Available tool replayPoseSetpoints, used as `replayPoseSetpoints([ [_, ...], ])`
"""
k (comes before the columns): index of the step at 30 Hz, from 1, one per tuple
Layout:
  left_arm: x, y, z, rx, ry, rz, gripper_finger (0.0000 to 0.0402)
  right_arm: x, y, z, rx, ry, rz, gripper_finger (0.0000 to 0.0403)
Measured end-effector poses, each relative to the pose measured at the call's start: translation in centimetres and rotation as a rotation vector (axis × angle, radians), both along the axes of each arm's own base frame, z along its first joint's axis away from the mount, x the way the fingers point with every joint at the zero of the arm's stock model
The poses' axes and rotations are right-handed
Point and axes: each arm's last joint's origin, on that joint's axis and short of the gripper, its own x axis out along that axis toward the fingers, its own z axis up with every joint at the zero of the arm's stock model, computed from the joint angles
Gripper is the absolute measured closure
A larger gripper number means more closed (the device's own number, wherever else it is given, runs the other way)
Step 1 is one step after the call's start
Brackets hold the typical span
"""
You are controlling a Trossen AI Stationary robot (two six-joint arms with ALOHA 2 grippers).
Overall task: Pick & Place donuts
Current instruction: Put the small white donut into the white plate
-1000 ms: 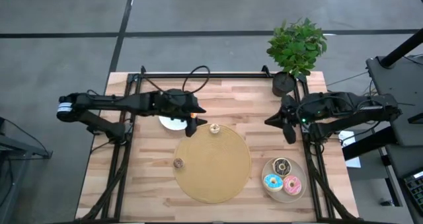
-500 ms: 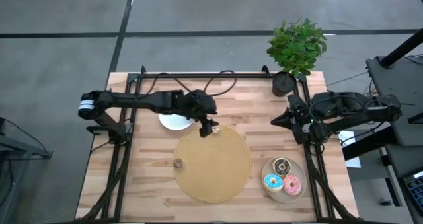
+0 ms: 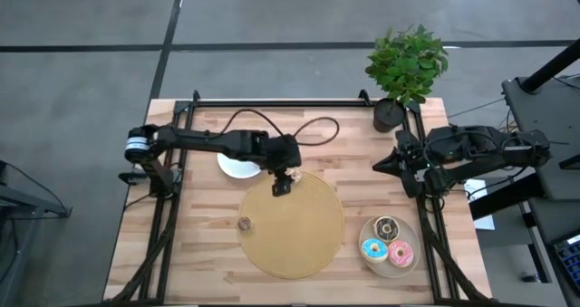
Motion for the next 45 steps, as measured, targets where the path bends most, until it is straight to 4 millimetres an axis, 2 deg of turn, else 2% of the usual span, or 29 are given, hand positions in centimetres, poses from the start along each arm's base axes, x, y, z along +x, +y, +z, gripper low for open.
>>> replayPoseSetpoints([
  [7,0.7,0.0,-2.4,0.076,0.097,-0.133,0.0189,0.4,0.1,-0.2,0.019,0.018,-0.015,0.0394],
  [15,1.3,0.1,-4.2,0.143,0.143,-0.257,0.0189,0.4,0.0,-0.2,0.012,0.019,-0.042,0.0394],
  [45,3.3,0.5,-8.2,0.148,0.176,-0.260,0.0189,0.5,0.0,-0.5,0.010,0.048,-0.043,0.0394],
])
